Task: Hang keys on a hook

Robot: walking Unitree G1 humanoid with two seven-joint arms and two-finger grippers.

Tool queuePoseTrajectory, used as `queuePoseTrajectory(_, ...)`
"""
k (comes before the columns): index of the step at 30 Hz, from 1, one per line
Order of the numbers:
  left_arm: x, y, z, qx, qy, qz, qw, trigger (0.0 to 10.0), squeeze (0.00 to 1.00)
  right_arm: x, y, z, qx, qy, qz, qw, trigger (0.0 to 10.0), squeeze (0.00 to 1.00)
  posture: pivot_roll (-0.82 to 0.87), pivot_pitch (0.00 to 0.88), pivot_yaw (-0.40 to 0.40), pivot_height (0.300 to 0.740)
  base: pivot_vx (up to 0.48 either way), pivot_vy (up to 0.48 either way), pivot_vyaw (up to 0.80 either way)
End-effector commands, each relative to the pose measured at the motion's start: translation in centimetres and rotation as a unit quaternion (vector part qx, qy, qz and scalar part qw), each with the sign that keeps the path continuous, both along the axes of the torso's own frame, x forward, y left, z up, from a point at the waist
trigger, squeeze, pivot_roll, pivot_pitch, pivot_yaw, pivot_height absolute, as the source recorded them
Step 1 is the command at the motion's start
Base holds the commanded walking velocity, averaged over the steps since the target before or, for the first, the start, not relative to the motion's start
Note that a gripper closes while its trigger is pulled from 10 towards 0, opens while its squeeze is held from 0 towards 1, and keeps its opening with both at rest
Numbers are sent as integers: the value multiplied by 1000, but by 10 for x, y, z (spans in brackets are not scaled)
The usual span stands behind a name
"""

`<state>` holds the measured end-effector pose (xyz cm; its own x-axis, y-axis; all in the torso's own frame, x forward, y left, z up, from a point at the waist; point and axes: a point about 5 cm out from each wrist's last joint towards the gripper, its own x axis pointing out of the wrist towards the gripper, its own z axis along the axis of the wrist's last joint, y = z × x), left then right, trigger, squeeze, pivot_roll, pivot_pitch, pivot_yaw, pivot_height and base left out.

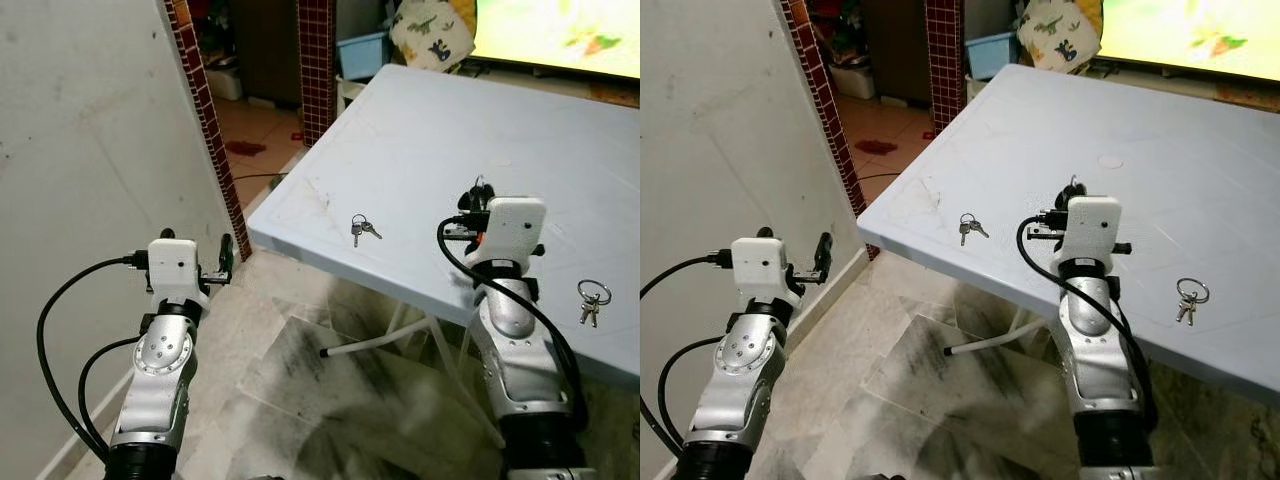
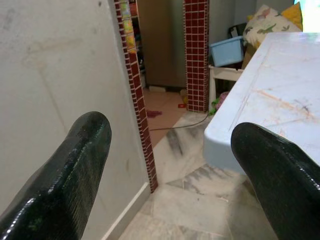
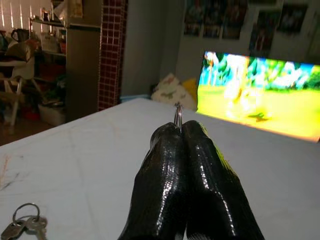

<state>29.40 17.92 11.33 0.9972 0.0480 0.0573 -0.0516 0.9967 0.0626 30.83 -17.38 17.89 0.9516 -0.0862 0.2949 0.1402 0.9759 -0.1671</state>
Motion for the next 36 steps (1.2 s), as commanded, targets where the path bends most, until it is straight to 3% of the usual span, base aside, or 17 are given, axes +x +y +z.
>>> queuePoseTrajectory(1, -3, 4, 2, 1, -8, 5, 1000, 10000, 0, -5, 2, 10, -32, -8, 0, 999, 10000, 0, -62, 2, 30, 740, 0, 0, 0)
queuePoseTrajectory(9, 0, -6, -1, -13, 1, -7, 1000, 10000, 0, -4, 3, 11, -38, 3, 4, 999, 10000, 0, -69, 3, 29, 740, 0, 0, 745)
queuePoseTrajectory(36, 1, -5, 0, 8, 3, 6, 1000, 10000, 0, -3, 18, 3, -21, 31, 21, 999, 10000, 0, -57, 5, 23, 740, 0, 0, 800)
